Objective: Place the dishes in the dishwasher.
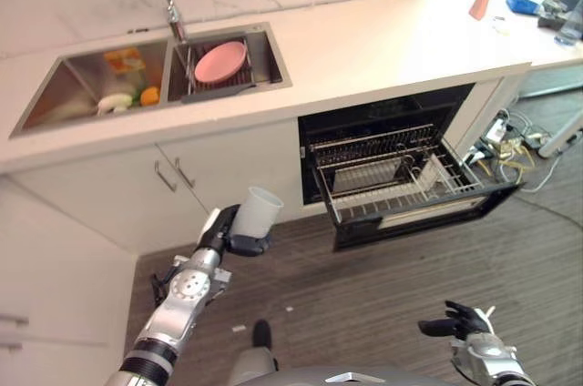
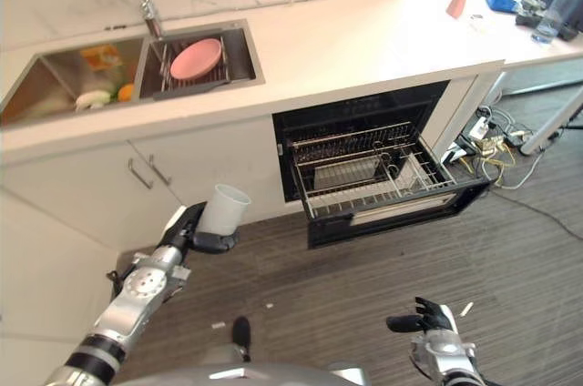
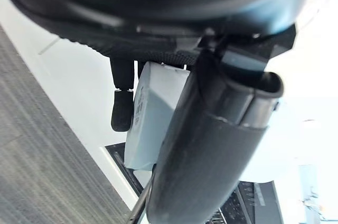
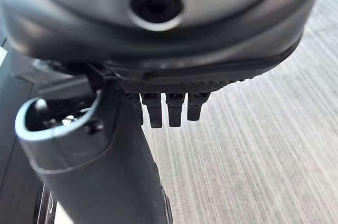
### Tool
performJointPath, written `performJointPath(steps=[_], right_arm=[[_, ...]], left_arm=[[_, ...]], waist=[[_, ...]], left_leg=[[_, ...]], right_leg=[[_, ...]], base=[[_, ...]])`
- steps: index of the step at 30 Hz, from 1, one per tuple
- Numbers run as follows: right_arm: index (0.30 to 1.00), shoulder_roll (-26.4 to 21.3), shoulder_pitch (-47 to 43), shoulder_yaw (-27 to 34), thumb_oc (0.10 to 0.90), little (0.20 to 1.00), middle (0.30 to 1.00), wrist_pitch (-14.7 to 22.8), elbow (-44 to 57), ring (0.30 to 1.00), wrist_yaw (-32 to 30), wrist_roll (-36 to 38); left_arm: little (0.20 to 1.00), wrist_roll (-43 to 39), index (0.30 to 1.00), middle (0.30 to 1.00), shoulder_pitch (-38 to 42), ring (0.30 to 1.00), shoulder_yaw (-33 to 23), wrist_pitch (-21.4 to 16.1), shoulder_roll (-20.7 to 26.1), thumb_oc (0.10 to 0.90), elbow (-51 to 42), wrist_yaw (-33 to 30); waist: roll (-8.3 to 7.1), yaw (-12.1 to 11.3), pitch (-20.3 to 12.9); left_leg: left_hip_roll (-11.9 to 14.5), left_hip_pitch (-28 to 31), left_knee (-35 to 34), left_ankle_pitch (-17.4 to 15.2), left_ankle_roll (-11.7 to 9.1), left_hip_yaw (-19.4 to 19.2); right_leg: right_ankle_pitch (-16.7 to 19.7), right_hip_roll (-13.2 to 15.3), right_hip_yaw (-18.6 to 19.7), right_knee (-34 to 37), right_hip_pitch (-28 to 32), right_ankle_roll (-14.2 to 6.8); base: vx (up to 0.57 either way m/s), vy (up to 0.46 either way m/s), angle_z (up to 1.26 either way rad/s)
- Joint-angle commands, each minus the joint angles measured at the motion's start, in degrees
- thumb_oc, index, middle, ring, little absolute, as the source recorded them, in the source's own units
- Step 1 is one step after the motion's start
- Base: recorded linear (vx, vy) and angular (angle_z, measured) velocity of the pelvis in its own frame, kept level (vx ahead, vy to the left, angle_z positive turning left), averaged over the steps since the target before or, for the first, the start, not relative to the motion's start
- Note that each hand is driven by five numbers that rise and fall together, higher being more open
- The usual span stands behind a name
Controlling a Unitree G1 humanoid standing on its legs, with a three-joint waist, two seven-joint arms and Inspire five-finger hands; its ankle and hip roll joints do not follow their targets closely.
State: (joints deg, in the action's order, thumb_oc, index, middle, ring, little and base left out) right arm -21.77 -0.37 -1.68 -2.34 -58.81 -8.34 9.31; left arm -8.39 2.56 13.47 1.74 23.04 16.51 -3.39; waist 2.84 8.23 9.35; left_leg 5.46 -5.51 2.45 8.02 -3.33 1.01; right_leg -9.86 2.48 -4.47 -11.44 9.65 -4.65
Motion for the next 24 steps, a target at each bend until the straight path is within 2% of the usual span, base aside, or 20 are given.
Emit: performJointPath(steps=[1,3,4,8,9,10,14,17,19,21,22,24], right_arm=[[0.9,0.1,-3.0,-0.6,0.8,0.9,0.9,2.3,4.1,0.9,-0.7,2.3],[0.9,-0.5,-4.5,-0.9,0.8,0.9,0.9,2.6,5.7,0.9,-1.1,1.5],[0.9,-1.3,-5.3,-0.5,0.8,0.9,0.9,3.0,8.8,0.9,-2.1,1.3],[0.9,-2.4,-5.4,0.6,0.8,0.9,0.9,4.3,15.1,0.9,-3.4,1.3],[0.9,-2.5,-5.2,1.1,0.8,0.9,0.9,4.8,17.1,0.9,-3.7,1.6],[0.9,-2.8,-4.0,2.6,0.8,0.9,0.9,6.1,22.3,0.9,-4.6,2.3],[0.9,-2.7,-2.8,4.3,0.8,0.9,0.9,8.5,30.6,0.9,-5.1,3.8],[0.9,-2.3,0.4,5.4,0.8,0.9,0.9,10.2,40.3,0.9,-4.4,3.8],[0.9,-2.6,2.2,6.1,0.8,0.9,0.9,11.3,45.7,0.9,-4.4,3.2],[0.9,-3.3,2.8,6.8,0.8,0.9,0.9,12.3,50.8,0.9,-4.9,2.8],[0.9,-3.8,2.6,6.5,0.8,0.9,0.9,13.1,54.1,0.9,-5.2,2.7],[0.9,-3.8,2.5,6.5,0.8,0.9,0.9,13.1,55.2,0.9,-5.2,3.2]], left_arm=[[0.3,-0.9,0.3,0.3,2.7,0.3,-4.6,-5.5,5.9,0.4,-9.8,-1.1],[0.3,-1.6,0.3,0.3,2.1,0.3,-6.0,-5.7,6.1,0.4,-10.0,-1.3],[0.3,-2.0,0.3,0.3,1.7,0.3,-6.7,-6.1,5.2,0.4,-10.3,-1.7],[0.3,-1.6,0.3,0.3,2.6,0.3,-6.8,-7.4,3.8,0.4,-10.1,-2.7],[0.3,-1.5,0.3,0.3,3.6,0.3,-6.1,-7.6,3.3,0.4,-9.6,-3.1],[0.3,-1.4,0.3,0.3,4.9,0.3,-5.7,-7.9,2.5,0.4,-9.3,-3.7],[0.3,-1.1,0.3,0.3,6.9,0.3,-5.0,-9.0,1.9,0.4,-9.1,-4.9],[0.3,-0.9,0.3,0.3,6.9,0.3,-5.9,-9.5,1.3,0.4,-9.2,-5.9],[0.3,-1.2,0.3,0.3,6.4,0.3,-6.6,-9.7,1.0,0.4,-9.5,-6.6],[0.3,-2.1,0.3,0.3,6.5,0.3,-7.2,-10.1,0.5,0.4,-10.1,-7.4],[0.3,-2.4,0.3,0.3,6.4,0.3,-8.0,-10.7,-0.5,0.4,-9.9,-9.3],[0.3,-2.8,0.3,0.3,6.6,0.3,-8.2,-11.0,-1.2,0.4,-9.8,-10.0]], waist=[[-1.79,-4.6,0.1],[-1.57,-5.8,0.5],[-1.78,-5.7,0.8],[-1.83,-5.2,1.0],[-1.77,-4.7,1.4],[-2.23,-3.7,1.5],[-2.82,-2.7,1.0],[-3.26,-1.5,-0.4],[-3.67,-0.8,-0.2],[-3.91,-1.1,1.6],[-4.05,-1.5,2.7],[-4.01,-1.4,2.8]], left_leg=[[2.9,1.3,5.4,-10.1,-1.6,-3.6],[1.8,3.0,5.7,-11.7,-0.3,-6.6],[0.6,5.0,5.6,-13.0,0.6,-8.7],[-0.4,7.4,3.6,-13.9,1.2,-11.0],[-0.4,7.8,3.6,-14.2,1.4,-11.2],[-0.8,8.5,3.7,-14.9,1.5,-11.2],[-0.8,8.8,3.4,-14.9,1.0,-12.3],[1.2,9.8,4.7,-15.5,-0.7,-13.4],[3.2,8.8,11.3,-15.7,-1.7,-13.0],[5.0,4.2,24.6,-12.1,-3.5,-10.7],[4.3,0.7,29.3,-9.2,-4.1,-7.7],[4.3,-0.5,27.7,-9.1,-4.1,-6.5]], right_leg=[[5.4,11.7,1.5,-9.1,-12.1,-4.5],[6.3,13.3,-5.3,-11.3,-14.7,-4.0],[5.6,12.3,-8.4,-8.8,-15.3,-3.9],[7.9,11.3,-10.4,-2.6,-17.1,-4.4],[8.2,11.0,-10.1,-2.3,-18.0,-4.7],[8.4,10.2,-8.0,-0.8,-17.2,-5.2],[9.8,10.2,-7.8,2.2,-16.4,-5.4],[9.0,8.4,-7.4,5.4,-13.3,-4.8],[8.1,6.9,-6.2,5.7,-11.6,-3.5],[7.0,5.4,-5.5,5.8,-9.7,-1.3],[6.4,4.6,-5.1,6.5,-8.6,0.1],[6.0,4.6,-5.1,7.0,-8.0,0.0]], base=[[0.02,0.38,-1.67],[0.05,0.35,-1.87],[0.06,0.273,-0.85],[0.08,0.088,-0.64],[0.15,0.011,-0.21],[0.11,-0.003,-0.19],[0.1,-0.085,-0.02],[0.16,-0.178,-0.05],[0.15,-0.254,-0.09],[0.06,-0.258,-0.06],[0.02,-0.159,-0.01],[0.06,0.002,-0.13]])
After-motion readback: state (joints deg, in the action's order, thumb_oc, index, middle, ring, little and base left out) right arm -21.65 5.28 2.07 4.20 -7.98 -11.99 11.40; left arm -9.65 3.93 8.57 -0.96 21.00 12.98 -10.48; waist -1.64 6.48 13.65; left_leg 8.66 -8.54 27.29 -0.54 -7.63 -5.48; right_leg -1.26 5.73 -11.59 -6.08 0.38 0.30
